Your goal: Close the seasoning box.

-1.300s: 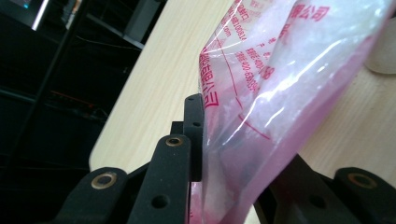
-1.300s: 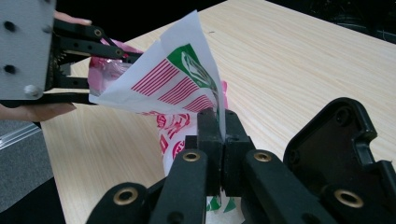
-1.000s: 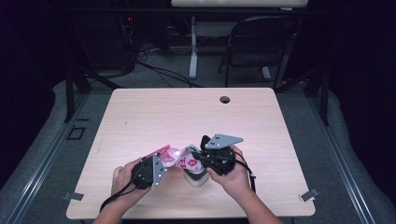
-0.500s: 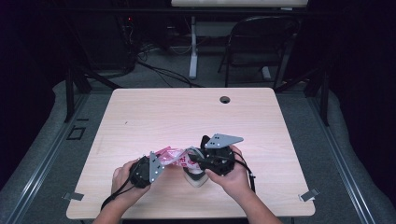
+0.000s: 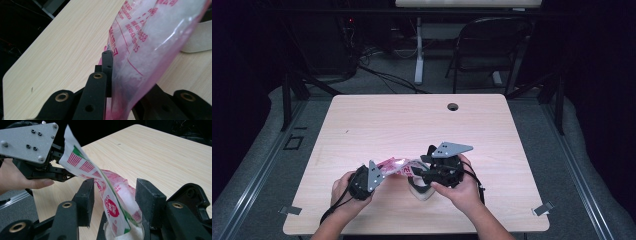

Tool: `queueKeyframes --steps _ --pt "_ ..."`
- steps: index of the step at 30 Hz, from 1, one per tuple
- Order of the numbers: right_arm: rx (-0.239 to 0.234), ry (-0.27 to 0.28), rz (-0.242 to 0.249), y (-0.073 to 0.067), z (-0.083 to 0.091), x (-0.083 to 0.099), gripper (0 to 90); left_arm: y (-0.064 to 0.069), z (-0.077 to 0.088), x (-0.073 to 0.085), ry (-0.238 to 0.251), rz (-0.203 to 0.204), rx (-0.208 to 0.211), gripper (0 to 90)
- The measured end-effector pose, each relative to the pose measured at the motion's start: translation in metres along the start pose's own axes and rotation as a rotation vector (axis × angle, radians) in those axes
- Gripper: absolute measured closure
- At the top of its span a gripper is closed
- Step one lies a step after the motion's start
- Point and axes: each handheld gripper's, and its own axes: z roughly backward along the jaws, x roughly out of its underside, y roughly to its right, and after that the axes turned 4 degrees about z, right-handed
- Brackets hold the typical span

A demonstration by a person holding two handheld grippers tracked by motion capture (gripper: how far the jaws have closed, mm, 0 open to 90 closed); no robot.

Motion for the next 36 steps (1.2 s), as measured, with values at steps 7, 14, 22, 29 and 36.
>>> queueKeyframes --steps 7,14,22,29,36 --pt "0.010 0.031 -0.009 0.002 0.008 -0.003 46.9 -0.007 -0.001 0.004 0.024 0.066 0.038 87.9" --pt "0.022 0.065 -0.027 0.005 0.013 -0.004 46.9 -0.015 0.000 0.007 0.054 0.134 0.070 88.4" --pt "0.026 0.109 -0.044 0.007 0.021 -0.007 47.0 -0.025 0.002 0.011 0.079 0.205 0.100 88.5" --pt "0.018 0.107 -0.050 0.008 0.022 -0.006 46.9 -0.033 0.003 0.015 0.105 0.273 0.123 88.4" --pt "0.021 0.102 -0.052 0.008 0.021 -0.006 47.0 -0.040 0.002 0.021 0.117 0.332 0.127 88.5"
